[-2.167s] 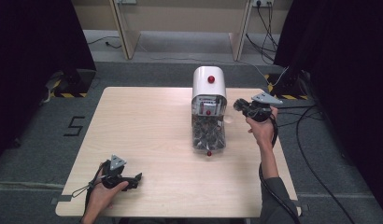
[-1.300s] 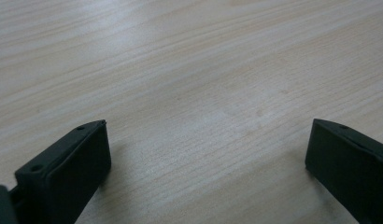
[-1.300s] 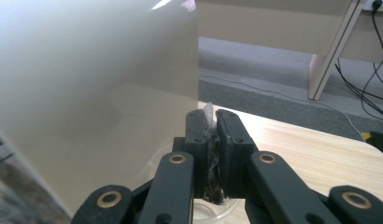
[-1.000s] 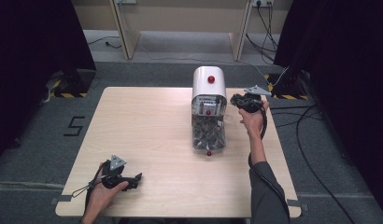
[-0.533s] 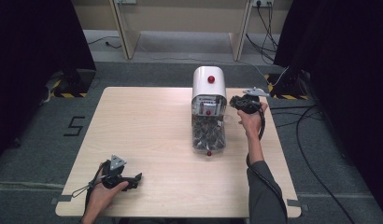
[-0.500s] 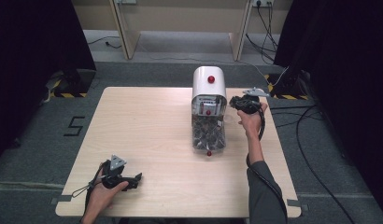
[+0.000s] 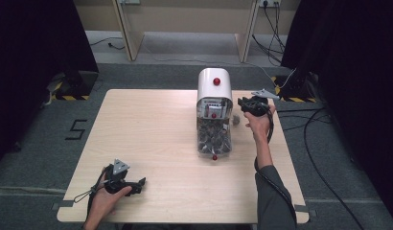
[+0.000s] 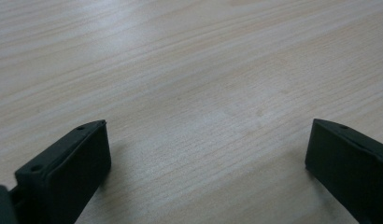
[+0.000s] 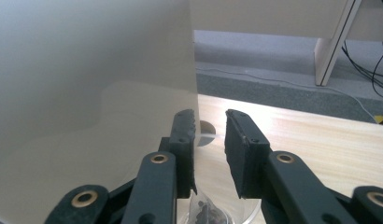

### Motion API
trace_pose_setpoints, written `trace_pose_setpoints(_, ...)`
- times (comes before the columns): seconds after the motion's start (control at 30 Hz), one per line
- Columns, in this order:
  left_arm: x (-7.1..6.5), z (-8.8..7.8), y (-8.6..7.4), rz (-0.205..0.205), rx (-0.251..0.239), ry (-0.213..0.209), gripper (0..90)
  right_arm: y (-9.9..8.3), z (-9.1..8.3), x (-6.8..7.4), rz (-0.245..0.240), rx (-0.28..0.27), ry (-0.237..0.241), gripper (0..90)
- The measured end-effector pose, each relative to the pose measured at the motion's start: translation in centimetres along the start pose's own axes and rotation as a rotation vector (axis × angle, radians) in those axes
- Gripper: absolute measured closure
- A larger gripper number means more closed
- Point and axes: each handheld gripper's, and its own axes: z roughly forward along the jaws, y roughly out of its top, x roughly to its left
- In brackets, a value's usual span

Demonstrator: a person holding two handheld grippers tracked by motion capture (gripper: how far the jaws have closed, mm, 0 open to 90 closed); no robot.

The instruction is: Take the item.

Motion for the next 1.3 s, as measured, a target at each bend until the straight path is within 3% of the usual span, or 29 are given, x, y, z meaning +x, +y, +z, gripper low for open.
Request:
trace_pose_setpoints(0.57,0.0,0.0,0.0,0.0,0.0,0.0,0.0,-0.4,-0.7,-0.9,0.001,0.004,-0.013,69.0)
trace_pose_setpoints(0.93,0.0,0.0,0.0,0.0,0.0,0.0,0.0,-0.7,-2.2,-1.5,0.008,-0.003,-0.011,64.7)
trace_pose_setpoints(1.3,0.0,0.0,0.0,0.0,0.0,0.0,0.0,-0.9,-3.2,-1.2,-0.008,-0.01,0.008,62.2)
